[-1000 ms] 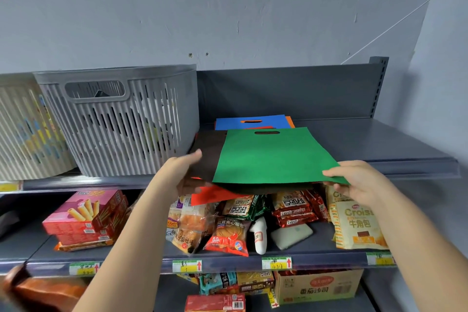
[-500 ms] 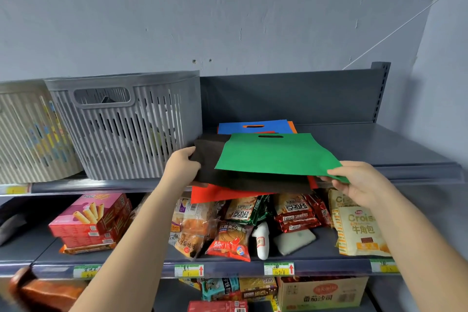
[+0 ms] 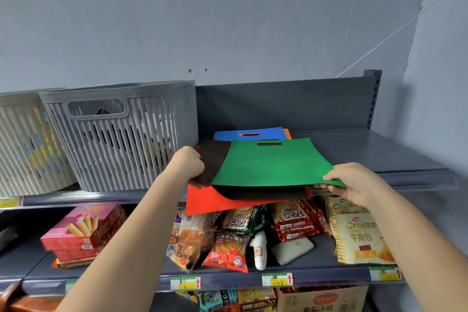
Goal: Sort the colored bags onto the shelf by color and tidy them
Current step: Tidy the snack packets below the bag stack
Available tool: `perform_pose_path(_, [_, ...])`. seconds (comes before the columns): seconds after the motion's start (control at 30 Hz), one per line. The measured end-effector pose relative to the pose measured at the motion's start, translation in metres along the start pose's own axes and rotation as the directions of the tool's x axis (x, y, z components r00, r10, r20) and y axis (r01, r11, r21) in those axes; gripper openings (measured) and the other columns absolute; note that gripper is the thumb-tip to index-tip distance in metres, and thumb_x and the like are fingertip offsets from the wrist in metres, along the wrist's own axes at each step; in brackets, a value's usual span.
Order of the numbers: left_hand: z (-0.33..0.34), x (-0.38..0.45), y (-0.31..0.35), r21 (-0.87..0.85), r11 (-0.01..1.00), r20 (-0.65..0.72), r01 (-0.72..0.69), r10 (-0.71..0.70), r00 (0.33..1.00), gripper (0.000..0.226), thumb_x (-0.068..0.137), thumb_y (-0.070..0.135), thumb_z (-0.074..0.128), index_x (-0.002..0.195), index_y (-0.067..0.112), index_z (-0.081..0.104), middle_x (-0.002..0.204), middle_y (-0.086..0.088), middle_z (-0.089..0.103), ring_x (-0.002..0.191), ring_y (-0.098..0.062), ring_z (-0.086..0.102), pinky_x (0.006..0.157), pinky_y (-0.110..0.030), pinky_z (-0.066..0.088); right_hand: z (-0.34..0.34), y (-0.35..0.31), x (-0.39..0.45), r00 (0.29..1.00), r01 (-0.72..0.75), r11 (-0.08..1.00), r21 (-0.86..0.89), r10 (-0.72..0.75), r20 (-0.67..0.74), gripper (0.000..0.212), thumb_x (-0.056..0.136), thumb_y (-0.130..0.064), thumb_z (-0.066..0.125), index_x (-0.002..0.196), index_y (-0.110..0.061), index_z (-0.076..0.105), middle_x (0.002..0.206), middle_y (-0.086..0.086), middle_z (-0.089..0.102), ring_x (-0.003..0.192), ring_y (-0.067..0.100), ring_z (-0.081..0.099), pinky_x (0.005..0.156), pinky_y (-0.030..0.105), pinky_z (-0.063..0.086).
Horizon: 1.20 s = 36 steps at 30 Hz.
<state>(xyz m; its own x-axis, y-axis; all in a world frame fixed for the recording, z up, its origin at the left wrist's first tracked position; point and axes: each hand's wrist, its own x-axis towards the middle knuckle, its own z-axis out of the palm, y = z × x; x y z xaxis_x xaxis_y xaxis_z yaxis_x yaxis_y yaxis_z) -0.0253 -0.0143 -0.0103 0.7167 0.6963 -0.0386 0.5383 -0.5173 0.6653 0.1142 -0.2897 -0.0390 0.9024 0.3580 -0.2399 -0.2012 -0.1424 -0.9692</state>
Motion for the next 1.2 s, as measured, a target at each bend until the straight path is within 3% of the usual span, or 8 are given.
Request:
perform_pose_path(0.1, [-0.001, 0.000, 0.001, 0.118, 0.985, -0.098, -0.128, 0.140, 0.985, 0.052, 0.086, -0.010, 0.038, 0.128, 0.012, 0.059, 0.121, -0.013, 0.062, 0.097, -0.030, 0.063, 0.074, -0.029, 0.052, -0.001, 0.002, -0.001, 1.000, 0.012, 1.000, 0.012, -0.012, 0.005, 0.027, 0.090, 0.014, 0.045, 0.113, 0.005, 0.055, 0.102, 0.020, 0.060, 0.074, 0.023, 0.064, 0.036, 0.016, 0.046])
perform_pose_path(0.23, [-0.003, -0.004, 0.002, 0.075, 0.947, -0.188, -0.313, 0.321, 0.928, 0.046, 0.091, -0.007, 0.041, 0.124, 0.018, 0.062, 0.111, -0.006, 0.067, 0.084, -0.019, 0.058, 0.066, -0.026, 0.047, -0.007, 0.010, -0.006, 0.998, 0.047, 0.994, 0.102, -0.051, 0.034, 0.029, 0.091, 0.014, 0.040, 0.111, 0.000, 0.056, 0.095, 0.014, 0.060, 0.074, 0.021, 0.064, 0.037, 0.014, 0.045])
perform_pose_path(0.37, [-0.003, -0.009, -0.009, -0.170, 0.894, -0.331, -0.415, 0.345, 0.878, 0.040, 0.092, -0.005, 0.045, 0.122, 0.015, 0.063, 0.107, -0.001, 0.067, 0.101, -0.017, 0.060, 0.088, -0.027, 0.047, -0.019, 0.020, -0.014, 0.994, 0.063, 0.955, 0.288, -0.086, 0.066, 0.034, 0.092, 0.013, 0.038, 0.116, -0.003, 0.057, 0.101, 0.017, 0.063, 0.071, 0.017, 0.068, 0.036, 0.012, 0.043])
perform_pose_path(0.53, [0.006, -0.022, -0.027, -0.643, 0.685, -0.302, -0.342, 0.184, 0.935, 0.036, 0.095, -0.002, 0.047, 0.119, 0.019, 0.063, 0.100, -0.005, 0.070, 0.090, -0.016, 0.067, 0.084, -0.030, 0.055, -0.036, 0.034, -0.030, 0.989, 0.113, 0.857, 0.503, -0.144, 0.023, 0.041, 0.093, 0.013, 0.035, 0.114, -0.013, 0.060, 0.105, 0.015, 0.063, 0.057, 0.009, 0.068, 0.035, 0.011, 0.042])
perform_pose_path(0.77, [0.030, -0.070, -0.042, -0.900, 0.344, -0.237, -0.266, 0.125, 0.963, 0.030, 0.097, 0.004, 0.044, 0.107, 0.023, 0.064, 0.094, 0.000, 0.073, 0.081, -0.011, 0.069, 0.062, -0.019, 0.056, -0.051, 0.064, -0.071, 0.973, 0.224, 0.741, 0.633, -0.212, -0.096, 0.044, 0.086, 0.011, 0.047, 0.118, -0.015, 0.061, 0.096, 0.007, 0.070, 0.052, 0.007, 0.064, 0.033, 0.011, 0.036])
perform_pose_path(0.83, [0.039, -0.079, -0.047, -0.916, 0.301, -0.241, -0.267, 0.123, 0.963, 0.029, 0.098, 0.005, 0.043, 0.107, 0.022, 0.065, 0.096, 0.000, 0.073, 0.083, -0.011, 0.069, 0.065, -0.019, 0.056, -0.057, 0.074, -0.084, 0.959, 0.262, 0.716, 0.647, -0.271, -0.088, 0.063, 0.052, -0.008, 0.083, 0.112, -0.016, 0.066, 0.089, 0.004, 0.073, 0.054, 0.007, 0.064, 0.033, 0.011, 0.036])
perform_pose_path(0.93, [0.056, -0.092, -0.049, -0.938, 0.249, -0.219, -0.243, 0.120, 0.968, 0.026, 0.098, 0.007, 0.042, 0.102, 0.018, 0.065, 0.085, 0.002, 0.074, 0.076, -0.006, 0.069, 0.062, -0.016, 0.055, -0.070, 0.097, -0.106, 0.933, 0.327, 0.676, 0.660, -0.340, -0.114, 0.089, 0.002, -0.027, 0.093, 0.090, -0.023, 0.077, 0.090, 0.004, 0.074, 0.062, 0.011, 0.069, 0.035, 0.012, 0.041])
perform_pose_path(1.2, [0.111, -0.103, -0.028, -0.976, 0.182, -0.044, -0.120, 0.375, 0.926, 0.042, 0.098, 0.007, 0.039, 0.088, 0.022, 0.076, 0.089, 0.005, 0.074, 0.078, -0.003, 0.067, 0.066, -0.013, 0.053, -0.095, 0.132, -0.192, 0.824, 0.548, 0.652, 0.523, -0.316, -0.470, 0.066, 0.024, -0.026, 0.089, 0.089, -0.028, 0.077, 0.093, -0.001, 0.073, 0.072, 0.009, 0.069, 0.038, 0.009, 0.039])
